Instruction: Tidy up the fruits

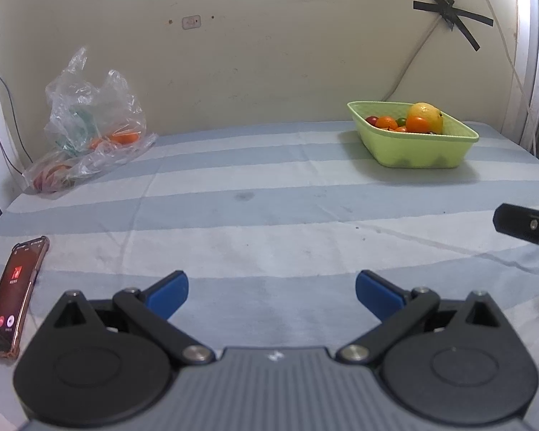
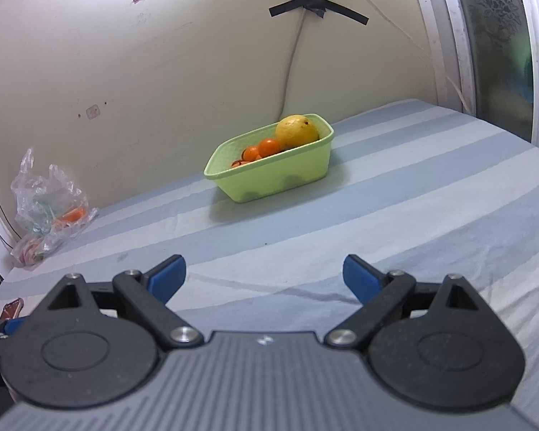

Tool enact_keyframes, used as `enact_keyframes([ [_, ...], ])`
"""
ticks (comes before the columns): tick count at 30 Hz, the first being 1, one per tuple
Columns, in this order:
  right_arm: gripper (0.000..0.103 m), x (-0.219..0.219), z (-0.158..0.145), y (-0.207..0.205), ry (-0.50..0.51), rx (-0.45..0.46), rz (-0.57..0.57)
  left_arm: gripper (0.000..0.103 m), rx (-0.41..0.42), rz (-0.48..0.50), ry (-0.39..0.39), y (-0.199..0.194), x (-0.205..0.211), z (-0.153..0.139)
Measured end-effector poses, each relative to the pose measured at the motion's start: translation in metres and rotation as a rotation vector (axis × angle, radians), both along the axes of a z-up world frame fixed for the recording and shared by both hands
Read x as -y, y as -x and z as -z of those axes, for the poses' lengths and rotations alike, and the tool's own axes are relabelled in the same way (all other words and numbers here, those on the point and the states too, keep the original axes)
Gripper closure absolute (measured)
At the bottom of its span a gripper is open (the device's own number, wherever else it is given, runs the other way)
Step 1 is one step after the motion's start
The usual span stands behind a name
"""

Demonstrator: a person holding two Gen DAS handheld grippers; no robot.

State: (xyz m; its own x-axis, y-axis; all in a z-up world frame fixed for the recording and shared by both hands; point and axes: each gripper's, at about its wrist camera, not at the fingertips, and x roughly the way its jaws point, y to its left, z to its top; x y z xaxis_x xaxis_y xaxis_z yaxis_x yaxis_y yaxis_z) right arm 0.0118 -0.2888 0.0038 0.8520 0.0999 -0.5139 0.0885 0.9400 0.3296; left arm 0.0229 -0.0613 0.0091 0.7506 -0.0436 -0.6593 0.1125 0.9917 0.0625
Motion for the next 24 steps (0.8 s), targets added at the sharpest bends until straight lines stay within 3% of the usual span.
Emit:
enact_keyframes([
  [14,0.007,0.000,-0.004,-0.007,0.013,-0.028,-0.050,0.000,-0.002,0.025,0.001,-0.002,0.004,-0.001],
  [24,0.007,0.015,-0.012,-0.002,0.007,0.002,-0.005,0.000,-0.026,0.033,0.032,-0.019,0.012,-0.010],
])
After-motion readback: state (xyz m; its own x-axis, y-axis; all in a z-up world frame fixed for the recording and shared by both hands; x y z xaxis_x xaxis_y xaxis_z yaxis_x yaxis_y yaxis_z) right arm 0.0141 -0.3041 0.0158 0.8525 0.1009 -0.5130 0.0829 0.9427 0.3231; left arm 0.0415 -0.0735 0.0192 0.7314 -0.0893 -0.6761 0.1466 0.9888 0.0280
